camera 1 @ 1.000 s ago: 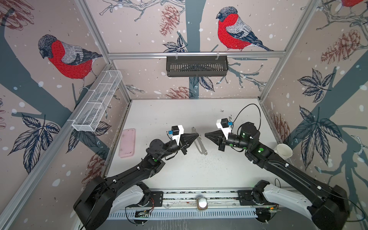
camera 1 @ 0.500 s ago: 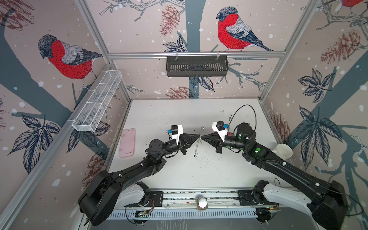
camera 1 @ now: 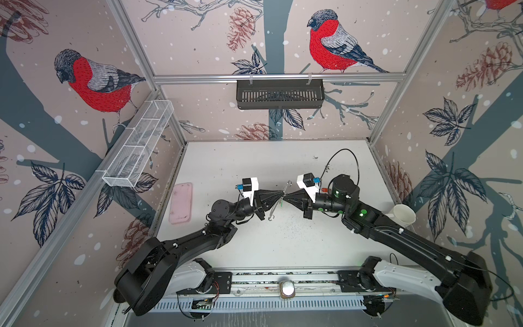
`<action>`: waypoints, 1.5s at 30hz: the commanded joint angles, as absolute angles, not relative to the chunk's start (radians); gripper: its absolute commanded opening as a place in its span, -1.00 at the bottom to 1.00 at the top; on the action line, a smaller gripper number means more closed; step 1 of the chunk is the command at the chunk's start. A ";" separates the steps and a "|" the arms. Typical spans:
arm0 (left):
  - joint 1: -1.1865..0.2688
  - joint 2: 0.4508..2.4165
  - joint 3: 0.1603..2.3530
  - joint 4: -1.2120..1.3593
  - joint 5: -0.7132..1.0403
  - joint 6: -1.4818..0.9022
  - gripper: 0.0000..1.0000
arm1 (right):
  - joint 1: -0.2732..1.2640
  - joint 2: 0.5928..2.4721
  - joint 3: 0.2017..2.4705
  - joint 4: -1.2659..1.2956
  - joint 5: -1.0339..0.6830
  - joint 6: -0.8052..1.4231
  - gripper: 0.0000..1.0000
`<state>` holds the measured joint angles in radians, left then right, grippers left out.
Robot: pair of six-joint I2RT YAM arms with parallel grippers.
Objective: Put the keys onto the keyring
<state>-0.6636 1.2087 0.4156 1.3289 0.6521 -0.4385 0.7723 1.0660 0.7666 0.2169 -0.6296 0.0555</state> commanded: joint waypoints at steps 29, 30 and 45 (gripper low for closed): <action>-0.661 1.225 0.391 1.475 0.664 -0.479 -1.00 | 0.790 0.981 0.763 0.120 -0.454 0.011 -0.33; -0.661 1.226 0.393 1.475 0.664 -0.479 -1.00 | 0.790 0.975 0.762 0.122 -0.453 0.012 -0.33; -0.661 1.237 0.397 1.484 0.678 -0.488 -1.00 | 0.790 0.996 0.782 0.180 -0.518 0.023 -0.53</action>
